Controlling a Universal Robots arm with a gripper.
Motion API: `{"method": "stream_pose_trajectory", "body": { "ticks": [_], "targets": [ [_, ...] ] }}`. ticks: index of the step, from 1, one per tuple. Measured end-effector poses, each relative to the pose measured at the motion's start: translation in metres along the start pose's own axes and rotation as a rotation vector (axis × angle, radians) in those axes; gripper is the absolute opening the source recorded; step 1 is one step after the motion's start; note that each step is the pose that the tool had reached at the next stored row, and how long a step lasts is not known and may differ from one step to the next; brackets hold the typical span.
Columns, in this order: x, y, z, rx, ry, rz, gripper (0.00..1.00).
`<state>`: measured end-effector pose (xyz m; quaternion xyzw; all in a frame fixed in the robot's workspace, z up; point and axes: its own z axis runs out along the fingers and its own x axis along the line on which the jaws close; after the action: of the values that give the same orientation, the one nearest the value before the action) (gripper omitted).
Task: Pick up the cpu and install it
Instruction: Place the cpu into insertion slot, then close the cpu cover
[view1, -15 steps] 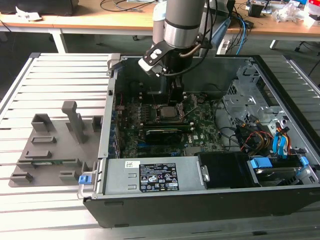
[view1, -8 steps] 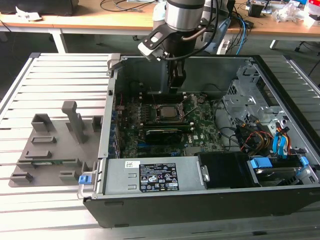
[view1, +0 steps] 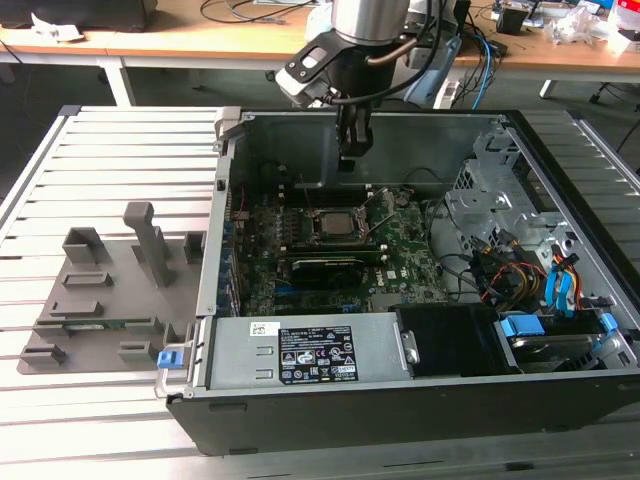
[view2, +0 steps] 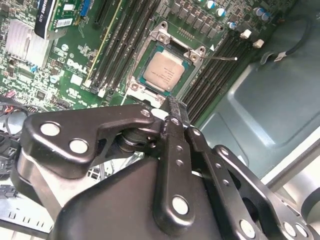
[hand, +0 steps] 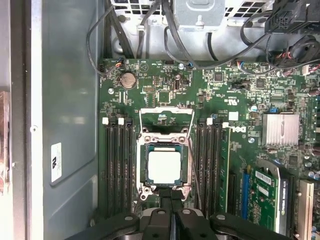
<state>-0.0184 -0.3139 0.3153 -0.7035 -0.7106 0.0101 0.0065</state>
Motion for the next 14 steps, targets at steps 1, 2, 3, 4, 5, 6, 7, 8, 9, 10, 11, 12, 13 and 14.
{"method": "stream_pose_trajectory", "body": {
  "ticks": [1,2,3,4,5,6,7,8,9,10,11,12,13,14],
  "targets": [
    [0.0,0.0,-0.0001,-0.0001,0.0004,0.0,0.11],
    [0.0,0.0,-0.0002,0.0,0.0002,0.0,0.11],
    [0.0,0.0,-0.0002,0.0,0.0002,0.0,0.11],
    [0.0,0.0,-0.0002,0.0,0.0003,0.0,0.11],
    [0.0,0.0,-0.0002,0.0,0.0003,0.0,0.11],
    [0.0,0.0,-0.0002,0.0,0.0003,0.0,0.11],
    [0.0,0.0,-0.0002,0.0,0.0003,0.0,0.11],
    [0.0,0.0,-0.0002,0.0,0.0004,0.0,0.11],
    [0.0,0.0,-0.0002,0.0,0.0004,0.0,0.11],
    [0.0,0.0,-0.0002,0.0,0.0004,0.0,0.11],
    [0.0,0.0,-0.0002,0.0,0.0005,0.0,0.11],
    [0.0,0.0,-0.0002,0.0,0.0005,0.0,0.11],
    [0.0,0.0003,-0.0003,0.0001,0.0021,0.0,0.11],
    [-0.0001,0.0002,-0.0003,0.0,0.0051,0.0,0.11]
  ]
}}
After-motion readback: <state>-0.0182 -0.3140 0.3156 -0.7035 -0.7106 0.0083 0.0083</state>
